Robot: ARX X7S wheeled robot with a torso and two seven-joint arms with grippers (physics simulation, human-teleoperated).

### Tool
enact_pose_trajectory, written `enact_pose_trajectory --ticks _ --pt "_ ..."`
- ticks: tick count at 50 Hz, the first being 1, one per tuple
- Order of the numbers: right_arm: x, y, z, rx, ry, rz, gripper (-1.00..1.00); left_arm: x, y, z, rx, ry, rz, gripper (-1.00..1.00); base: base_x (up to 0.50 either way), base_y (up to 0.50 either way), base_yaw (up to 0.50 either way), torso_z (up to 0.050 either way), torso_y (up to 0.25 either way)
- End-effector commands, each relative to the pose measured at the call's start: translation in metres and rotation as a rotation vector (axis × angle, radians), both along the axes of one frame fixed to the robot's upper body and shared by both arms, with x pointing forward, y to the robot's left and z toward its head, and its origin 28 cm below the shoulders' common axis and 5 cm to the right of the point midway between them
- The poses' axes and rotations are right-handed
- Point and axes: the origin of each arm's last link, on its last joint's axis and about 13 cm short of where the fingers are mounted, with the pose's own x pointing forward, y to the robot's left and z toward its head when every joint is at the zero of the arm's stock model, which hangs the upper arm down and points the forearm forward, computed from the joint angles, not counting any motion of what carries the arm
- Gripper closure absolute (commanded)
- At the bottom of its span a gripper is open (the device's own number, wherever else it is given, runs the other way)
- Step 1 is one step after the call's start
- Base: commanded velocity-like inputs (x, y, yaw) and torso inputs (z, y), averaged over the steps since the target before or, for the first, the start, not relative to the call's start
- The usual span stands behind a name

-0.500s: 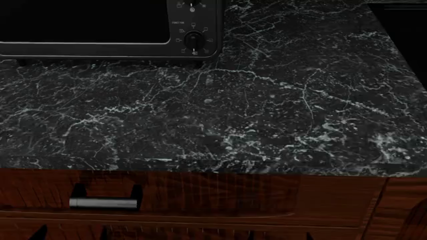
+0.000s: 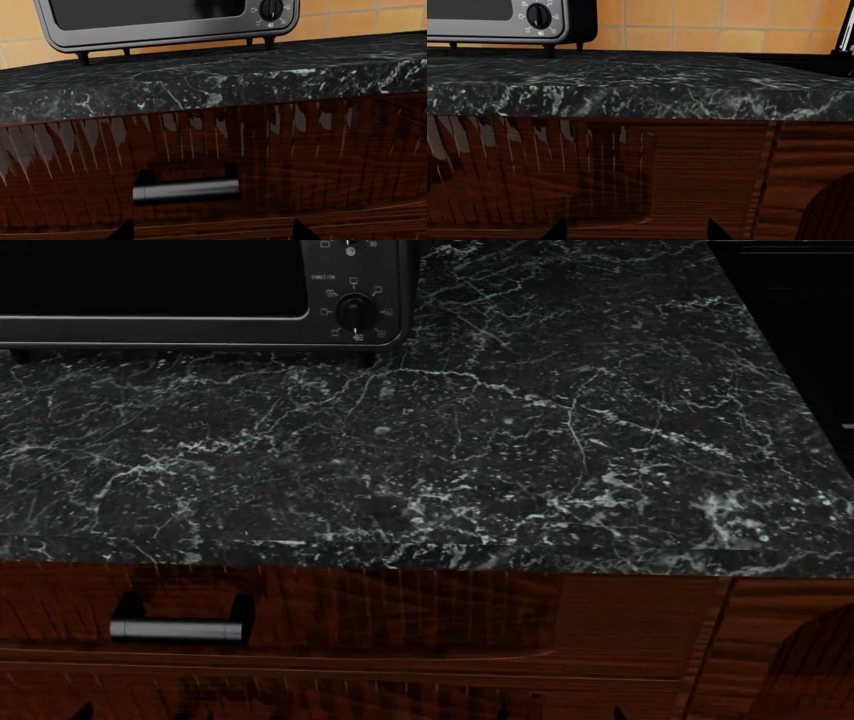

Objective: Decrease the toaster oven temperature.

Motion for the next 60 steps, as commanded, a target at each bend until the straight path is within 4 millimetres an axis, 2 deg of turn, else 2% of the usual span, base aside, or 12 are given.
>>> enact_pose_trajectory --ticks 1,17,28,47,60 --pt "-0.003 -0.001 -0.001 -0.003 -0.001 0.0 -1.0 -0.005 -0.002 -0.001 0.017 -0.006 -0.008 -1.0 0.0 0.0 0.0 0.0 0.0" --pt "-0.003 -0.001 -0.002 0.001 0.002 0.007 -1.0 -0.007 -0.002 -0.001 0.025 -0.009 -0.005 -1.0 0.0 0.0 0.0 0.0 0.0" --pt "-0.01 -0.002 0.001 -0.013 -0.004 0.015 -1.0 -0.011 -0.003 -0.001 0.04 0.004 -0.002 -1.0 0.0 0.0 0.0 0.0 0.0" --pt "-0.009 -0.003 0.05 -0.138 -0.224 0.027 -1.0 -0.001 -0.003 0.048 0.15 -0.264 -0.014 -1.0 0.0 0.0 0.0 0.0 0.0" --pt "-0.001 -0.007 0.084 -0.185 -0.297 0.022 -1.0 0.016 -0.002 0.081 0.18 -0.336 -0.055 -1.0 0.0 0.0 0.0 0.0 0.0"
